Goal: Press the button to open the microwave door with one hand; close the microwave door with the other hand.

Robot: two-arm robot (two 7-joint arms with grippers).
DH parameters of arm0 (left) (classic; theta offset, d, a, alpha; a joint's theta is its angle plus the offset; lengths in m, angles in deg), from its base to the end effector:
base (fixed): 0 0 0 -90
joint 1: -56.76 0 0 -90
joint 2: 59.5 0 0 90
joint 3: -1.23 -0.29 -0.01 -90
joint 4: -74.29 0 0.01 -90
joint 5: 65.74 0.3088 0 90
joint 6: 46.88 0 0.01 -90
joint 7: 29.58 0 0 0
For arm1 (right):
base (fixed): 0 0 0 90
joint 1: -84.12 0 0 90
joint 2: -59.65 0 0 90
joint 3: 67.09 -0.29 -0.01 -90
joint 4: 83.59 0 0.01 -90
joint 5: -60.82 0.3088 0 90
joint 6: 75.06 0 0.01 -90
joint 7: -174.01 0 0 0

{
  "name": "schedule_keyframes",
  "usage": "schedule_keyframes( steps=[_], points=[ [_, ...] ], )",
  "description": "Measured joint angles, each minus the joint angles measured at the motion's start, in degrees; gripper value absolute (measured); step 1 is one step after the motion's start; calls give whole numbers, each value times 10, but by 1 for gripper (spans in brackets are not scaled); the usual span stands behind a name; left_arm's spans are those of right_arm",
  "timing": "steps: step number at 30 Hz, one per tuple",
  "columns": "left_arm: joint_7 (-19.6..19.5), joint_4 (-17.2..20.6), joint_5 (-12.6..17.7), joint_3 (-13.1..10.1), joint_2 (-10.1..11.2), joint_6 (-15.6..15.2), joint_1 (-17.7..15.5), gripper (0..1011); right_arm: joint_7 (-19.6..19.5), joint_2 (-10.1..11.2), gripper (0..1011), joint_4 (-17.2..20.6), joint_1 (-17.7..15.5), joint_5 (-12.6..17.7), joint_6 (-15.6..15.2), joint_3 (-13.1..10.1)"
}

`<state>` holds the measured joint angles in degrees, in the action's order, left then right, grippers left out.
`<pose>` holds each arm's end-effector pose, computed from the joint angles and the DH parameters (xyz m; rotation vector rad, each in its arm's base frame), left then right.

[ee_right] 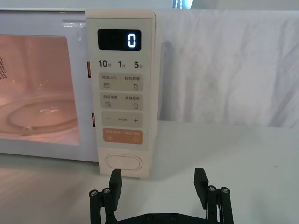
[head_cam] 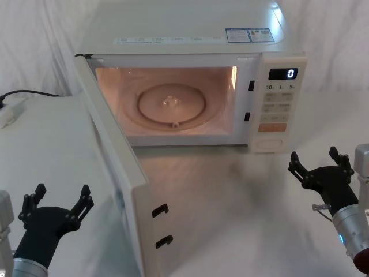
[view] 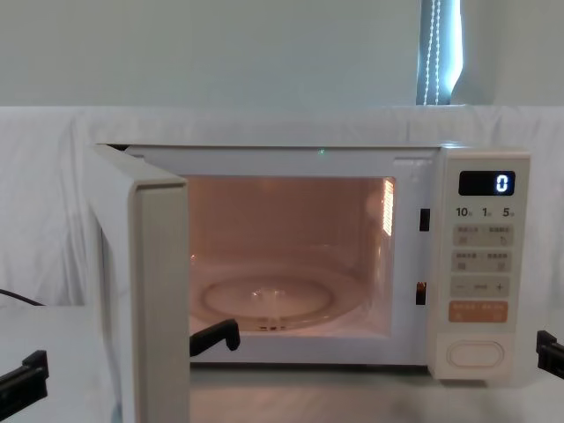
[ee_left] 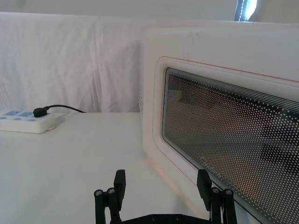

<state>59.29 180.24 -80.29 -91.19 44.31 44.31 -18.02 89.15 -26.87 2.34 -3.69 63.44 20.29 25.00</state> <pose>0.2529 0.0375 -0.2853 -0.0379 0.0143 1.4461 0.3392 -0.0077 -0.3091 0.0309 -0.0587 -1.4475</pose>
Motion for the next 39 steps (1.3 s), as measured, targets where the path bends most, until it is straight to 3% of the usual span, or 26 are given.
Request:
schedule_keyframes(
  steps=[39],
  points=[
    [0,0,0,0,0,0,0,1001,-1,-1,1002,1,0,-1,0,1]
  ],
)
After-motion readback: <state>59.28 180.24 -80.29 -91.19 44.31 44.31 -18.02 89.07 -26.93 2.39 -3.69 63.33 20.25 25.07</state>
